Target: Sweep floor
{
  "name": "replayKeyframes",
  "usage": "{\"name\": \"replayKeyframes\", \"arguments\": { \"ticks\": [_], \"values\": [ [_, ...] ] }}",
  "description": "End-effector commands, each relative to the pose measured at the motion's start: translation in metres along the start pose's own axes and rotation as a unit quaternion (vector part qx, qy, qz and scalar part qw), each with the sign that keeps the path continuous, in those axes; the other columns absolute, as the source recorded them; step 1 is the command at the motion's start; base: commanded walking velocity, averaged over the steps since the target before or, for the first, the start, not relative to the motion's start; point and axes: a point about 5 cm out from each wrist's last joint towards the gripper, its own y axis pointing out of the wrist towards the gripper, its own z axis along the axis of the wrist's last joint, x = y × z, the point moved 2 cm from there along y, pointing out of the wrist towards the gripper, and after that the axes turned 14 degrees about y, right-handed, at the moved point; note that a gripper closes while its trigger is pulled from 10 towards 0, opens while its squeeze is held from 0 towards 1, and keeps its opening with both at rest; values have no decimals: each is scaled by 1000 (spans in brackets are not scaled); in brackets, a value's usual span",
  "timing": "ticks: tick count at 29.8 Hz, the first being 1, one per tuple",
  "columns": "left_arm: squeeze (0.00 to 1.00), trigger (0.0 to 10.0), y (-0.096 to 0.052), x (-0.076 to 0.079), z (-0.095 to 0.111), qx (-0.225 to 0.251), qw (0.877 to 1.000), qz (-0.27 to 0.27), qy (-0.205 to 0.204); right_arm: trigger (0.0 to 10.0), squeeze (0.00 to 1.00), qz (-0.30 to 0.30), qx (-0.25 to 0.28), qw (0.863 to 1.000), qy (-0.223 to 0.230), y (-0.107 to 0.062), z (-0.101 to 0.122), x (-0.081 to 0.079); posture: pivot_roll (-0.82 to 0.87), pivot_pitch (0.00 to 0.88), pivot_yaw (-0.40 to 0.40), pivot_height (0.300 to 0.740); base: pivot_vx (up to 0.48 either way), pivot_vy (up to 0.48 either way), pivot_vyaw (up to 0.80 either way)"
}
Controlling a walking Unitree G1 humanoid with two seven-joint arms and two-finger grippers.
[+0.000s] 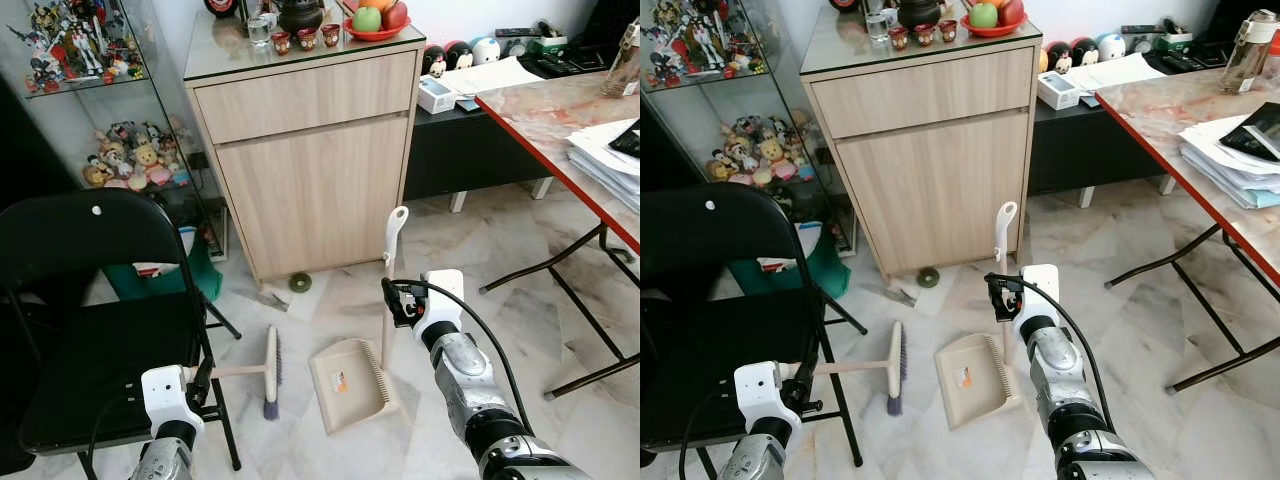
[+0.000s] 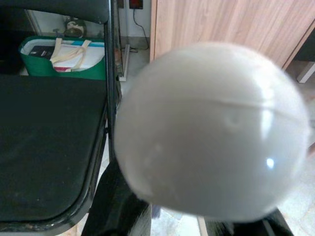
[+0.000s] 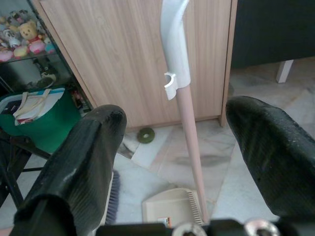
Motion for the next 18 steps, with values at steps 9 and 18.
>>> {"name": "replayKeyframes", "arguments": {
  "ticks": [9,18],
  "values": [
    [0,10000,-3,-5,-7,-18,1000,3,4,10000,1000,10,1,1000,11,1,0,-6,-285,52,94,740,185,0,0],
    [0,10000,-3,-4,-7,-17,1000,2,3,10000,1000,11,3,1000,12,1,0,-6,-284,52,92,740,280,0,0]
  ]
}}
